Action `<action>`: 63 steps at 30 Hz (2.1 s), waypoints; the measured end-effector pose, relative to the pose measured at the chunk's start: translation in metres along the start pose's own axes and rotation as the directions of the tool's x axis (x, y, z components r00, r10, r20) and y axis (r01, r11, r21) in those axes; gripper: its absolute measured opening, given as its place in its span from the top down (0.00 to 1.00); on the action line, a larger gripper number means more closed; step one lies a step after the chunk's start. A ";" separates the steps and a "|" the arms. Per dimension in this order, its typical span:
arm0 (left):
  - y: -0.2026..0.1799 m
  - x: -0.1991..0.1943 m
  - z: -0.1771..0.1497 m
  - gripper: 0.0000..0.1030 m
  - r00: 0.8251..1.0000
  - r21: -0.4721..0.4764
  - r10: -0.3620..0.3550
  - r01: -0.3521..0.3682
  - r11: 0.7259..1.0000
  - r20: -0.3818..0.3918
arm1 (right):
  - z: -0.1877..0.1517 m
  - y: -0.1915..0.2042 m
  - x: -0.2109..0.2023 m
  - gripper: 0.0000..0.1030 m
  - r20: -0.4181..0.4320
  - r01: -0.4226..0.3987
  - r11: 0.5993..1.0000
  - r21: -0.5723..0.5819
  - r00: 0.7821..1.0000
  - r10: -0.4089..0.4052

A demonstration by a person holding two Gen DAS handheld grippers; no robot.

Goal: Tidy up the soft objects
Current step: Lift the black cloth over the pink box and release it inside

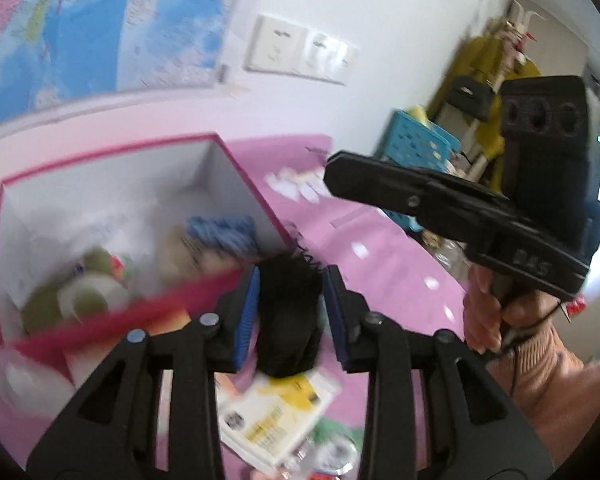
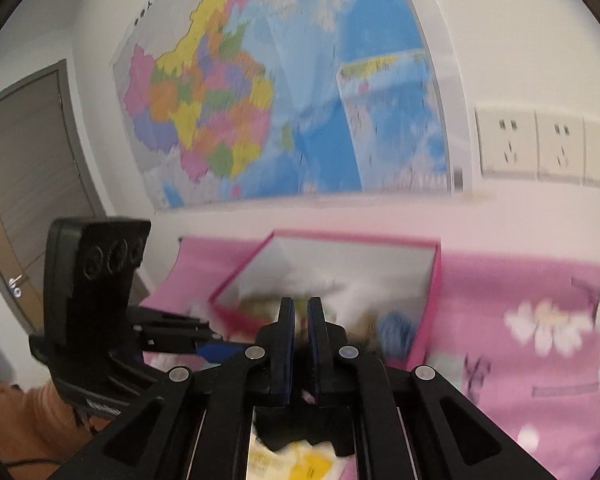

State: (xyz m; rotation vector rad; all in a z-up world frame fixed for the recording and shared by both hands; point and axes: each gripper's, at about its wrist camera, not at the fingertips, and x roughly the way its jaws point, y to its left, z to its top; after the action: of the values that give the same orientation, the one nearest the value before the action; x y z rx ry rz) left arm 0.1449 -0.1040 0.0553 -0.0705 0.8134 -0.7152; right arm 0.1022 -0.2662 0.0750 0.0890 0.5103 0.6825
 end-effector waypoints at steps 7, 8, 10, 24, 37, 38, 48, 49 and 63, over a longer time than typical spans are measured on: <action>0.024 0.012 0.009 0.66 0.999 -0.039 0.033 -0.033 0.999 -0.015 | 0.020 -0.016 0.039 0.92 -0.053 -0.014 1.000 0.017 0.998 0.015; 0.023 0.011 0.004 0.66 0.999 -0.020 0.033 -0.034 0.999 -0.015 | 0.014 -0.017 0.040 0.91 -0.074 -0.015 1.000 0.020 0.997 0.016; 0.019 0.009 -0.009 0.66 0.999 0.017 0.035 -0.035 0.999 -0.032 | -0.005 -0.021 0.041 0.80 -0.124 -0.006 1.000 0.023 0.992 0.009; 0.021 0.042 -0.054 0.55 0.980 0.053 0.098 -0.090 0.994 -0.175 | -0.085 -0.043 0.080 0.28 -0.302 0.085 0.990 0.108 0.952 -0.049; 0.006 0.040 -0.047 0.49 0.989 0.061 -0.003 0.012 0.998 -0.146 | -0.068 -0.043 0.043 0.89 -0.199 0.015 0.987 0.158 0.980 0.016; 0.004 0.036 -0.042 0.49 0.992 0.061 -0.015 0.023 0.998 -0.127 | -0.061 -0.040 0.036 0.89 -0.176 0.009 0.989 0.147 0.984 0.017; 0.020 0.008 0.029 0.56 0.999 0.010 -0.005 0.004 1.000 0.034 | 0.019 -0.024 0.022 0.90 -0.004 0.013 0.999 0.048 1.000 -0.012; 0.024 0.011 0.034 0.56 0.999 0.004 0.013 -0.014 1.000 0.035 | 0.025 -0.026 0.028 0.90 0.001 0.024 0.999 0.049 1.000 -0.024; 0.093 0.077 0.038 0.53 0.978 -0.175 0.162 -0.184 0.967 -0.135 | 0.026 -0.065 0.126 0.74 -0.142 0.239 0.969 0.065 0.963 -0.228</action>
State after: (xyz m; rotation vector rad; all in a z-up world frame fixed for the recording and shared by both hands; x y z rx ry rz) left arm 0.2592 -0.0873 0.0023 -0.1252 0.9880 -0.4797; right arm 0.2359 -0.2356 0.0291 0.0586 0.6661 0.4374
